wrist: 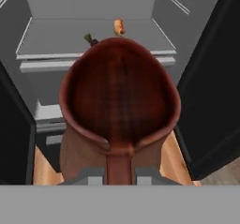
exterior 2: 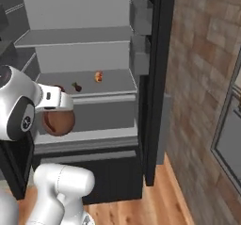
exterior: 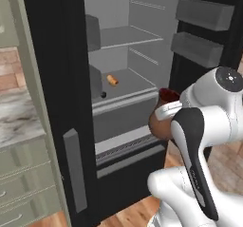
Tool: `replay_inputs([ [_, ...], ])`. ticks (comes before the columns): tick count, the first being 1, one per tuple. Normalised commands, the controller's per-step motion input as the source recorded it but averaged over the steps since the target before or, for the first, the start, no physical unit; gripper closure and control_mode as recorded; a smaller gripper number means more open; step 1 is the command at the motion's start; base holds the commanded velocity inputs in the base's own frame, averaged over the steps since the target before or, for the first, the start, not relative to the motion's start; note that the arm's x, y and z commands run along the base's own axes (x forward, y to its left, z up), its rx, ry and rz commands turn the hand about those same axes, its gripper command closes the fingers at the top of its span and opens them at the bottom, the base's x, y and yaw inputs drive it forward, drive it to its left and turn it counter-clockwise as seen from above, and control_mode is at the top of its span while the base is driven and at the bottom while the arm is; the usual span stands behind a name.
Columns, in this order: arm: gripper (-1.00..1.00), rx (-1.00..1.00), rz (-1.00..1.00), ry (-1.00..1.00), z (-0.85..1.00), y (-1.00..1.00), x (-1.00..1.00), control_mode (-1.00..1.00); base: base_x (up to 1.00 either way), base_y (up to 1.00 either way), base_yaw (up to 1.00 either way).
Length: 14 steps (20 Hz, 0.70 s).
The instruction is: Move the beet and hot dog from the top shelf to the second highest shelf to make space. Then, place the pitcher from the counter on the cleared top shelf.
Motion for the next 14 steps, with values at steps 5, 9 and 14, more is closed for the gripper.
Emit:
replay_inputs([
  [5, 1.00, 0.00, 0.00, 0.00, 0.00, 0.00, 0.00, 1.00, 0.62, -0.08, 0.34],
  [9, 1.00, 0.00, 0.00, 0.00, 0.00, 0.00, 0.00, 1.00, 0.69, 0.00, 0.30],
  [14, 1.00, 0.00, 0.00, 0.00, 0.00, 0.00, 0.00, 1.00, 0.60, -0.13, 0.23],
])
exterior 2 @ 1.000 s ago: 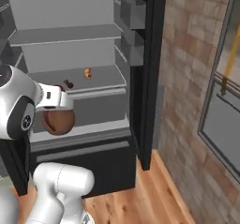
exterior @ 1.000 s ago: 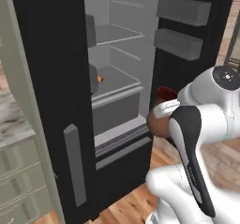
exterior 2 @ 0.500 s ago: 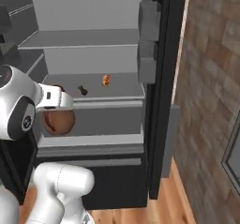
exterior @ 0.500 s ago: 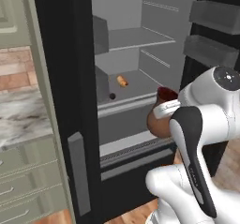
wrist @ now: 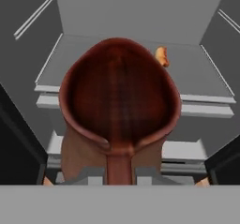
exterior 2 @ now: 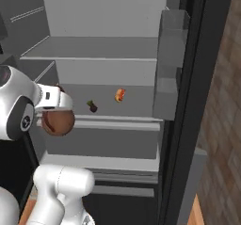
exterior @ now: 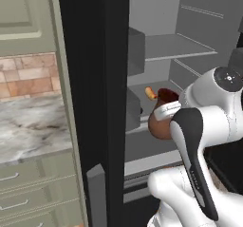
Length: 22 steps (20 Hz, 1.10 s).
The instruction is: Move the beet and hot dog from the top shelf to the second highest shelf to make space. Then, place the pitcher from the counter on the cleared top shelf.
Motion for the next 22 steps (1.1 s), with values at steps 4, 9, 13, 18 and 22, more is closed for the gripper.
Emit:
replay_inputs([
  [4, 1.00, 0.00, 0.00, 0.00, 0.00, 0.00, 0.00, 1.00, 0.39, -0.41, 0.15],
  [9, 1.00, 0.01, 0.11, -0.15, 0.00, -0.46, 0.14, -1.00, 0.00, 0.00, 0.00],
  [13, 1.00, 0.00, 0.08, -0.19, 0.22, -0.15, 0.05, -1.00, 0.00, 0.00, 0.00],
  [18, 1.00, 0.00, 0.02, -0.15, 0.53, 0.00, 0.06, -1.00, 0.00, 0.00, 0.00],
  [22, 1.00, 0.00, 0.00, -0.09, 0.62, 0.00, 0.09, -1.00, 0.00, 0.00, 0.00],
])
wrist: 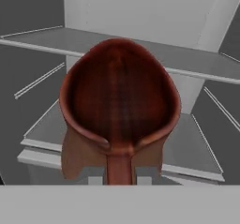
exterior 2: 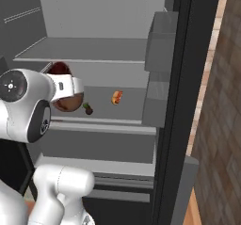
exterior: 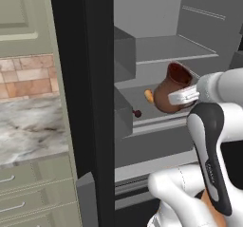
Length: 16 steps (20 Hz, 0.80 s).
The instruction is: Move the beet and hot dog from the top shelf to the second highest shelf to make space. Then, place the pitcher from the counter on the cleared top shelf.
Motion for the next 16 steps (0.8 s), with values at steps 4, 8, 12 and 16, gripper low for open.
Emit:
replay_inputs([
  [4, 1.00, 0.00, 0.00, -0.10, 0.50, 0.00, 0.15, -1.00, 0.00, 0.00, 0.00],
  [8, 1.00, 0.02, 0.00, -0.09, 0.73, -0.03, 0.28, -1.00, 0.00, 0.00, 0.00],
  [12, 1.00, 0.04, 0.00, -0.02, 0.76, -0.01, 0.35, -1.00, 0.00, 0.00, 0.00],
  [16, 1.00, 0.03, 0.00, 0.00, 0.54, 0.00, 0.44, -1.00, 0.00, 0.00, 0.00],
])
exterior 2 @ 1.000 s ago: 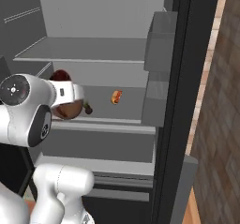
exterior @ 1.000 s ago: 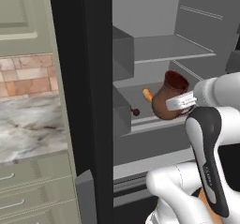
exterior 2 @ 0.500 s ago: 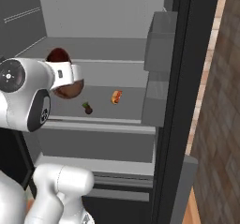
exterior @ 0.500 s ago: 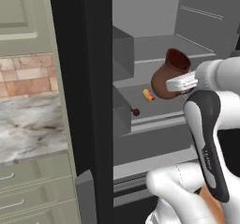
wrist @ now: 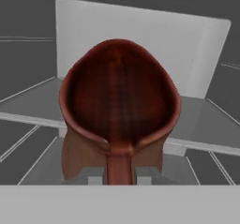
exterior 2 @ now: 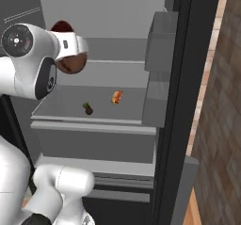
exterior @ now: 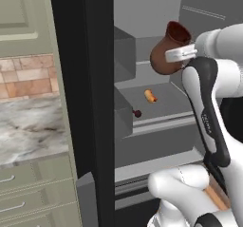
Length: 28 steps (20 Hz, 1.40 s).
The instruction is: Move the beet and hot dog from the top shelf to the second highest shelf to make space. Then, place the pitcher from the counter on the cleared top shelf.
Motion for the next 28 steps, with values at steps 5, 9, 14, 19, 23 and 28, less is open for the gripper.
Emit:
replay_inputs([
  [5, 1.00, 0.03, 0.00, 0.00, 0.25, 0.00, 0.55, -1.00, 0.00, 0.00, 0.00],
  [9, 1.00, 0.03, 0.00, 0.00, 0.00, -0.02, 0.67, -1.00, 0.00, 0.00, 0.00],
  [14, 1.00, 0.00, 0.00, 0.00, -0.05, 0.00, 0.75, -1.00, 0.00, 0.00, 0.00],
  [19, 1.00, 0.00, 0.00, 0.00, -0.07, 0.00, 0.80, -1.00, 0.00, 0.00, 0.00],
  [23, 1.00, 0.00, 0.00, 0.00, -0.12, 0.00, 0.80, -1.00, 0.00, 0.00, 0.00],
  [28, 1.00, -0.01, 0.00, 0.05, -0.30, 0.00, 0.76, -1.00, 0.00, 0.00, 0.00],
])
